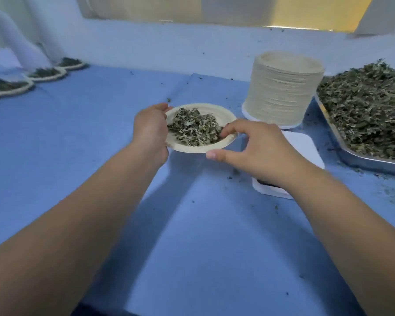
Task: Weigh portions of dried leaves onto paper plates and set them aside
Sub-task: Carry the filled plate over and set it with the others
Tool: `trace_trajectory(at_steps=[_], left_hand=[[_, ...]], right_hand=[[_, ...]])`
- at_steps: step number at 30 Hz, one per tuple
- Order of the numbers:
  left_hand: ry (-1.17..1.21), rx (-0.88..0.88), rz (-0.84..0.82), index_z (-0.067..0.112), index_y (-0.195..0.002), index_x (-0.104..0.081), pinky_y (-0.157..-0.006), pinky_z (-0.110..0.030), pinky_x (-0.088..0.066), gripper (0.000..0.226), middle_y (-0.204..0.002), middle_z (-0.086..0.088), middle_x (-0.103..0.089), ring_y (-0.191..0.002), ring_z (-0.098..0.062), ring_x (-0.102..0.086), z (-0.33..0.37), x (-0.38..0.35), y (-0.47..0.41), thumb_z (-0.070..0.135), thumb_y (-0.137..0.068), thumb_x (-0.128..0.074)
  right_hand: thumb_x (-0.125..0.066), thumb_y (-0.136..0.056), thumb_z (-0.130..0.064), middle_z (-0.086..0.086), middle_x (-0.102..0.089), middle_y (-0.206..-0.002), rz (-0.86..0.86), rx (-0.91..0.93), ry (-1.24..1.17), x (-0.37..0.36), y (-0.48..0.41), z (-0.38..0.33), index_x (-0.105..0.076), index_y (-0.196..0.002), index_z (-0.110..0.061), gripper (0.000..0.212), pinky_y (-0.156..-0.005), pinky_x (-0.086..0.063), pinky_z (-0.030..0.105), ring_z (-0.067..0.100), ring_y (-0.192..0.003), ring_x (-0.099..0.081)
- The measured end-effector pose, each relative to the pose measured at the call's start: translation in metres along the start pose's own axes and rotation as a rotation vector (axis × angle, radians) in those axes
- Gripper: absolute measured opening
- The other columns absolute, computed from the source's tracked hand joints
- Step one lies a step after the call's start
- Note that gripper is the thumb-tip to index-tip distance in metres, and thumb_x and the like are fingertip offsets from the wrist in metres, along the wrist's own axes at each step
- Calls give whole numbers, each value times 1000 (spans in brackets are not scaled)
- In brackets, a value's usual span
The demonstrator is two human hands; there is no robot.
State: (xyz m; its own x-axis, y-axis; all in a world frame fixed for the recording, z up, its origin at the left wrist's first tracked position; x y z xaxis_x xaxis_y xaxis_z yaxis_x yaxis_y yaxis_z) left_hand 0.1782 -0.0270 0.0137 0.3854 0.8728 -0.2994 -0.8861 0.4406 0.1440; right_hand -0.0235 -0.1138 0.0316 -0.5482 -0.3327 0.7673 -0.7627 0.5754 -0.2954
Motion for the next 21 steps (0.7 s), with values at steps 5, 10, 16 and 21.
trace_trajectory(at_steps=[5,10,16,21], left_hand=[[-21,-68,184,15,-116,-64,-94,-40,-58,37,-110,0,-70,-101,-18,-69,34,112,-31,-1,-100,-35],[-207,-159,377,20,-109,-70,-85,-31,-58,36,-110,3,-72,-98,-15,-68,60,236,-52,5,-96,-40],[-573,-283,540,20,-104,-68,-87,-28,-46,24,-107,5,-66,-105,-16,-60,100,362,-71,19,-95,-46],[-890,-263,480,14,-115,-65,-103,-36,-45,28,-120,-7,-66,-116,-27,-59,124,448,-82,26,-106,-42]], right_hand=[[-79,-58,-75,-24,-63,-104,-151,82,-106,-84,-47,-63,-69,-93,-41,50,-67,-37,8,-10,-98,-55],[-79,-61,-74,-22,-64,-104,-274,226,-157,-179,-79,-141,-69,-93,-38,49,-70,-42,15,-2,-93,-58],[-77,-64,-73,-21,-61,-87,-371,363,-162,-285,-106,-236,-67,-88,-32,48,-66,-40,14,0,-86,-56],[-70,-70,-77,-15,-61,-89,-444,467,-35,-351,-126,-292,-63,-94,-29,54,-71,-46,32,14,-88,-56]])
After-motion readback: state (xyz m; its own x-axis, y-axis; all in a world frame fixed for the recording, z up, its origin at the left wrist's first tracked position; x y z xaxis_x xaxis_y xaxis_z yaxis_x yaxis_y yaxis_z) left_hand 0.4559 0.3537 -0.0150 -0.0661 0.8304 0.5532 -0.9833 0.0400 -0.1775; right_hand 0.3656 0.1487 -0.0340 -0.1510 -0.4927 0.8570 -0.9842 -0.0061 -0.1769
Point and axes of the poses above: each hand's wrist, its own y-axis away from the middle knuckle, its own x-axis out of the back of the hand, z = x × y, the point moved 3 cm from there along -y, towards the middle knuckle
